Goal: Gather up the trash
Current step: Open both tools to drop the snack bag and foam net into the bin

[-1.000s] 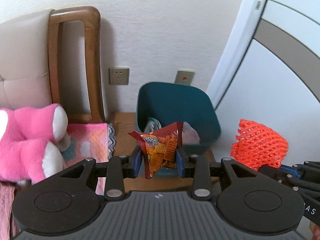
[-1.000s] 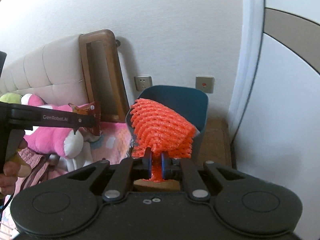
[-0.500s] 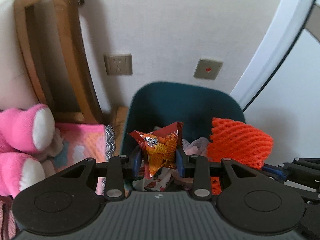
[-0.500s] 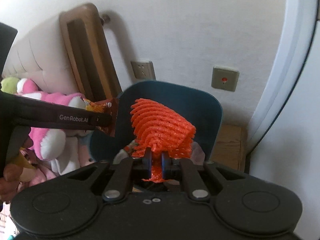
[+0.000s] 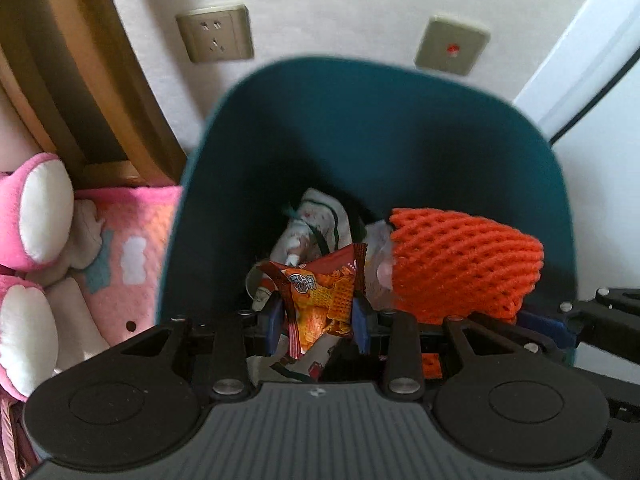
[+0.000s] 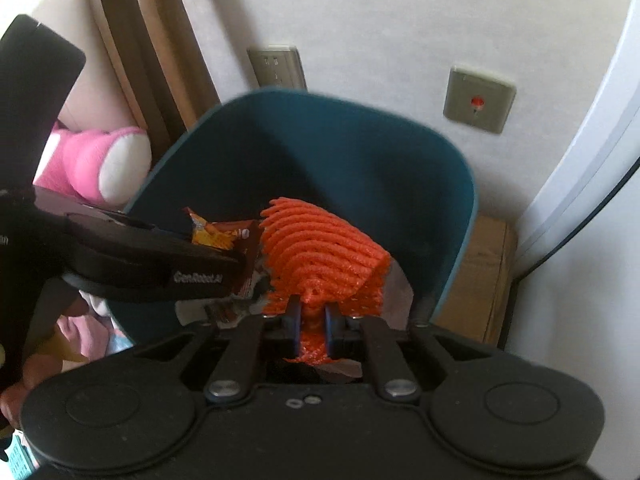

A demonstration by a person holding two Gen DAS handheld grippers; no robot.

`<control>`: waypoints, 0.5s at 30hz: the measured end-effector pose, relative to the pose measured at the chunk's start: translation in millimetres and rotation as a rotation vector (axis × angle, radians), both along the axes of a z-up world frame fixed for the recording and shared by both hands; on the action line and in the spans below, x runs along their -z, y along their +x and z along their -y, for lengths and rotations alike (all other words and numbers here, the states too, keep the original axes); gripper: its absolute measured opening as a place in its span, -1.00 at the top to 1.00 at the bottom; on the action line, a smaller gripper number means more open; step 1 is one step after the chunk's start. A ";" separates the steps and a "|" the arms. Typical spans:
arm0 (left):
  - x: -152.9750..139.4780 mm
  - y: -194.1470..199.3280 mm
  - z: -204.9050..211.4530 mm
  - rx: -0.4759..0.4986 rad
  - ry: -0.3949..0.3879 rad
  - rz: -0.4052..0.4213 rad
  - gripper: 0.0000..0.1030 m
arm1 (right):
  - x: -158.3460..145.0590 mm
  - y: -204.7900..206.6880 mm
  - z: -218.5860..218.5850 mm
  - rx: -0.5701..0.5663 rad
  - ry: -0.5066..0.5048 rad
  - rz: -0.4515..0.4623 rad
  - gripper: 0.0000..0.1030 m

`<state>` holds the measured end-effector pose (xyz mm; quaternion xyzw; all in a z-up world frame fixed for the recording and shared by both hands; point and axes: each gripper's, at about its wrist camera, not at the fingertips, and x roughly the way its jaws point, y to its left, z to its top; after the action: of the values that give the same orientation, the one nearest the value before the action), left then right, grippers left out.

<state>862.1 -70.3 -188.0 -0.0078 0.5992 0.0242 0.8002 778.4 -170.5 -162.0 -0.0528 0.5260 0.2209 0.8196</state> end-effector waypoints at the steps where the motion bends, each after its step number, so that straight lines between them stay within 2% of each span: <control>1: 4.1 3.0 1.1 0.002 0.007 -0.007 0.32 | 2.9 1.0 -0.1 -0.003 -0.008 -0.006 0.76; 3: 10.1 4.2 3.7 0.011 0.003 -0.021 0.32 | 7.1 1.8 0.2 -0.012 -0.020 -0.018 0.65; 5: 14.0 6.2 5.5 0.018 -0.001 -0.035 0.28 | 9.1 2.0 0.7 -0.024 -0.018 -0.020 0.65; 9: 16.8 7.0 7.6 0.007 -0.004 -0.039 -0.08 | 7.1 -3.2 -4.1 -0.071 -0.030 -0.002 0.45; 11: 12.8 5.7 5.1 -0.006 -0.027 -0.020 -0.15 | 7.6 -4.3 -3.3 -0.084 -0.036 0.008 0.40; 12: 10.7 4.8 3.2 -0.014 -0.038 -0.015 -0.21 | 6.3 -6.4 -2.1 -0.084 -0.028 0.005 0.30; 15: 0.9 -2.2 -1.8 -0.026 -0.073 0.016 -0.23 | 1.0 -11.3 0.8 -0.079 -0.007 0.023 0.04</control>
<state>859.9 -68.5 -188.9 -0.0453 0.5932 0.0127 0.8037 767.2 -171.3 -163.0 -0.0789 0.5147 0.2508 0.8161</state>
